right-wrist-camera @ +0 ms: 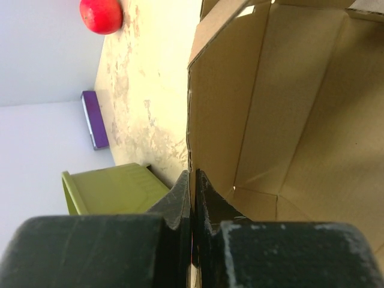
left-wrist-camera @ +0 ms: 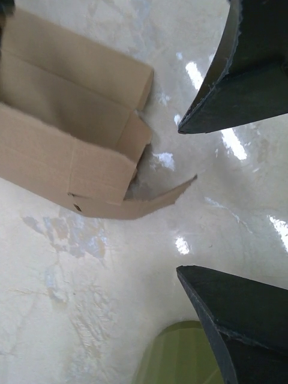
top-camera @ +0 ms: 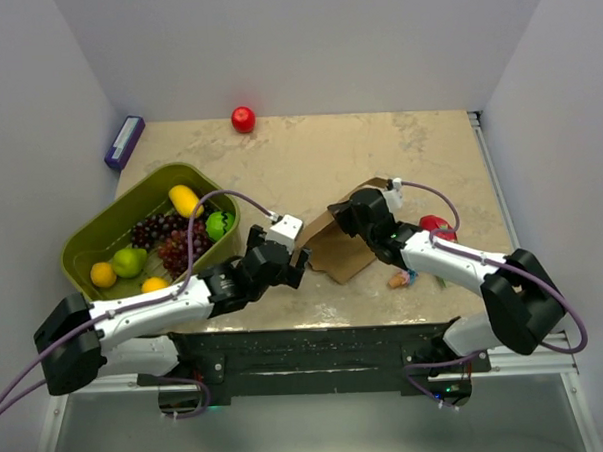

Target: Fold the paper box

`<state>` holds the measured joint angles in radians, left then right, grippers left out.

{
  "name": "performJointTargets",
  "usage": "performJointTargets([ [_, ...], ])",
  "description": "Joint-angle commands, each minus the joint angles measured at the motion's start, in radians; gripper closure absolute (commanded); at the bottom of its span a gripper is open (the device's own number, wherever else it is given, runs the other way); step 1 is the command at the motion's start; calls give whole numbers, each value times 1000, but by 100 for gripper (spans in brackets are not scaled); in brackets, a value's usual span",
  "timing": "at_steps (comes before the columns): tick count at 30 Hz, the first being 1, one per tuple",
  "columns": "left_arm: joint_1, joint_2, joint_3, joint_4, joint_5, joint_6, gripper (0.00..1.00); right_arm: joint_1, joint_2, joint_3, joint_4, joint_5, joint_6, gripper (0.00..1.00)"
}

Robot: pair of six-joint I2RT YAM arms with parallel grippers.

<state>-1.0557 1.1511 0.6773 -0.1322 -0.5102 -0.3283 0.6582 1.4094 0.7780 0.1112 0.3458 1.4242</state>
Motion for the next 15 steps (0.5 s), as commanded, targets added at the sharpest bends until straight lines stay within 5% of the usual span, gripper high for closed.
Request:
performJointTargets([
  [1, 56, 96, 47, 17, -28, -49, 6, 0, -18, 14, -11, 45, 33, 100],
  [8, 85, 162, 39, 101, -2, -2, 11, 0, -26, 4, -1, 35, 38, 100],
  [11, 97, 159, 5, 254, 51, 58, 28, 0, -38, -31, 51, 21, 36, 99],
  [15, 132, 196, 25, 281, 125, 100, 66, 1, -114, -82, 97, 24, 27, 88],
])
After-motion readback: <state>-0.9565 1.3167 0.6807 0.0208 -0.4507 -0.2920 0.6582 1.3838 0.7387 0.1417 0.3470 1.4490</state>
